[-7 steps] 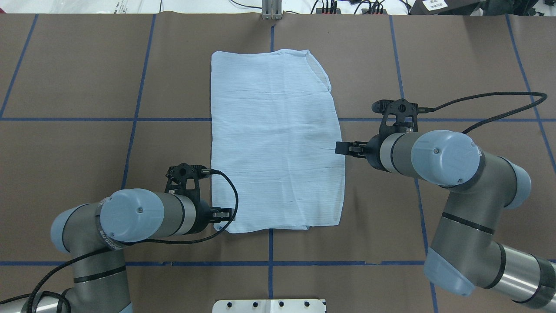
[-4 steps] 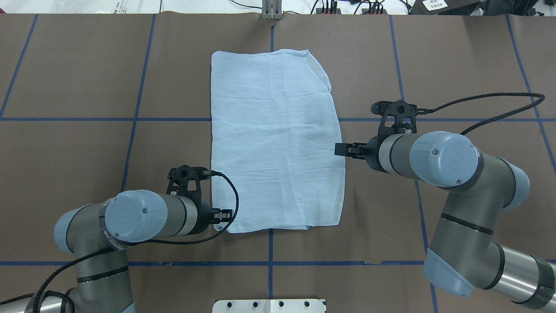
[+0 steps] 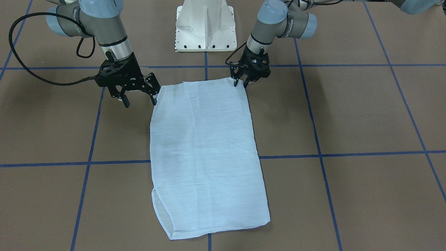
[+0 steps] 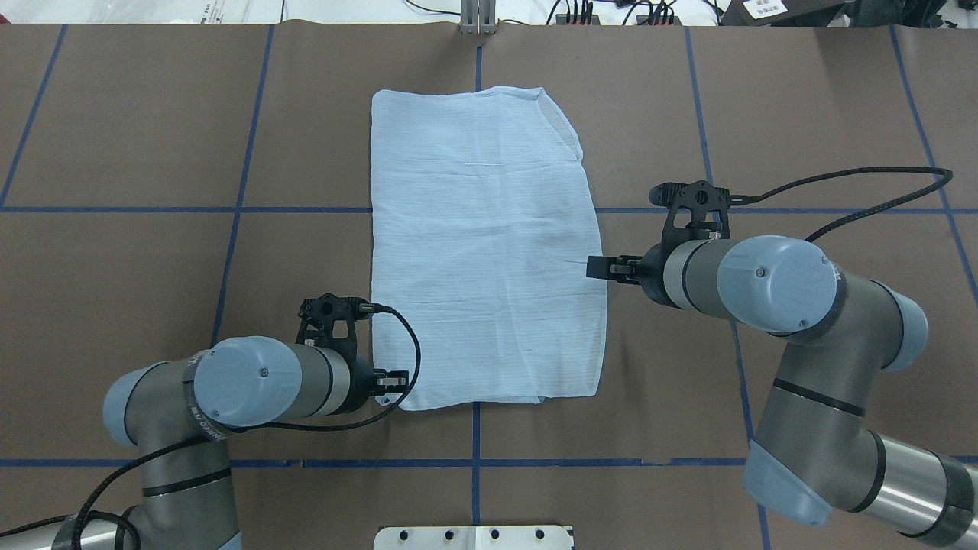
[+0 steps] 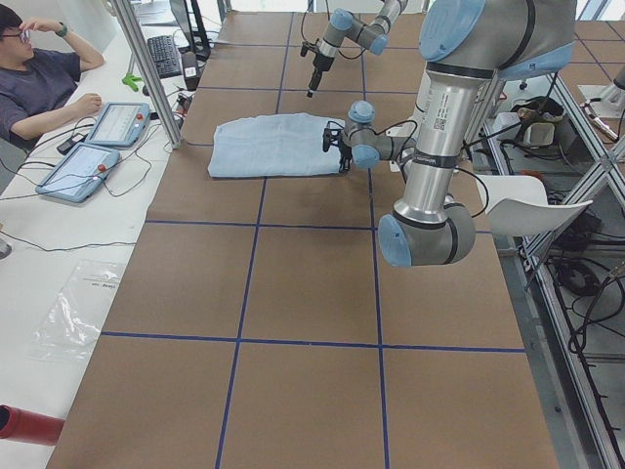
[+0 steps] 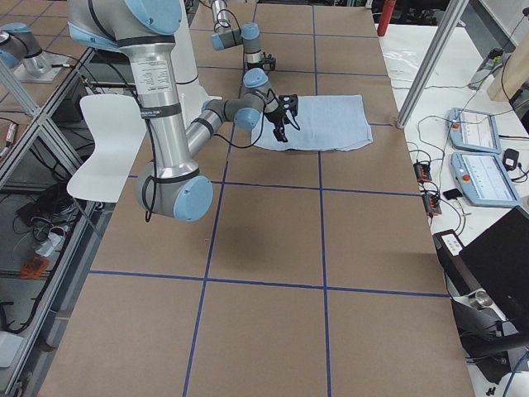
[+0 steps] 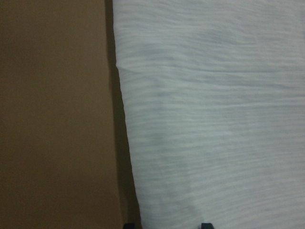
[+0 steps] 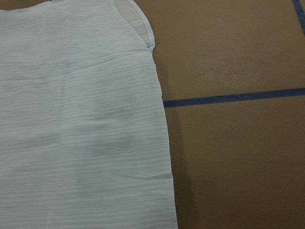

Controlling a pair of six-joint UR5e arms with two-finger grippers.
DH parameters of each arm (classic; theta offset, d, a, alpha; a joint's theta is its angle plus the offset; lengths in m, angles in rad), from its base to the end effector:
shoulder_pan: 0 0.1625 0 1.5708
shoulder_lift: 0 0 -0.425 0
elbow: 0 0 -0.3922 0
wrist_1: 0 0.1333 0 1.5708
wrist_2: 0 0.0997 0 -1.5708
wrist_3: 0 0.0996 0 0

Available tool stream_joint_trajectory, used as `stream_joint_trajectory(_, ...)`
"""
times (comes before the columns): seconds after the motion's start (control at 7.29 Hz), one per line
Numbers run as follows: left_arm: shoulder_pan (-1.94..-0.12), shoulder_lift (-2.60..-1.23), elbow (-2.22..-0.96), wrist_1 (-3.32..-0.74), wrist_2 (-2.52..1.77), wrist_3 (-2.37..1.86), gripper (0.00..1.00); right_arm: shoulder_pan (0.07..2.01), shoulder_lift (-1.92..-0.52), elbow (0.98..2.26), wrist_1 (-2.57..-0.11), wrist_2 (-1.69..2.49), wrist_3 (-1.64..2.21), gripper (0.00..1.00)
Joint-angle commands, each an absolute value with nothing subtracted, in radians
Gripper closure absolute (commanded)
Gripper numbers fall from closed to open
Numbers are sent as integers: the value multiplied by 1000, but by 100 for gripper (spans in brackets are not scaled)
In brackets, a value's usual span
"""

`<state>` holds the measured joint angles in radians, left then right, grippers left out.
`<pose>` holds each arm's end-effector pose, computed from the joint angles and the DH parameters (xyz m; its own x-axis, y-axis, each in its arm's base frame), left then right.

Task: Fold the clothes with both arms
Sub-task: 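Lower the left gripper to the shirt corner nearest the robot, then move the right gripper to the other shirt corner nearest the robot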

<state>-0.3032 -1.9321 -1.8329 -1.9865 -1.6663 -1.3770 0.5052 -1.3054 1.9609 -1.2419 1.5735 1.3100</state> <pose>0.5401 -0.2987 0.2954 0.5169 0.0392 -0.8551 0.1215 0.9855 0.1186 -0.4261 -0.3877 0.3056 0.5922 0.0328 0.8052 -0.3408 0.9156 0.2133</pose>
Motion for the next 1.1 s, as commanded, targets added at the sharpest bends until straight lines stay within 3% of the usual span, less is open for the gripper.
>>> stream_joint_trajectory(0.0, -288, -1934, -1832, -1988, -1663, -1378, 100, 494, -1305, 1957, -1241, 1563, 1316, 0)
stream_joint_trajectory(0.27, -285, -1942, -1832, -1988, -1640, -1378, 100, 442, -1298, 1962, -1253, 1490, 1479, 2)
stream_joint_trajectory(0.55, -285, -1940, -1832, -1988, -1638, -1378, 100, 384, -1231, 1971, -1396, 1493, 1706, 20)
stream_joint_trajectory(0.69, -285, -1939, -1833, -1988, -1637, -1378, 100, 341, -1151, 1964, -1516, 1490, 1868, 23)
stream_joint_trajectory(0.96, -285, -1940, -1835, -1988, -1615, -1378, 100, 244, -1086, 1948, -1606, 1470, 2050, 23)
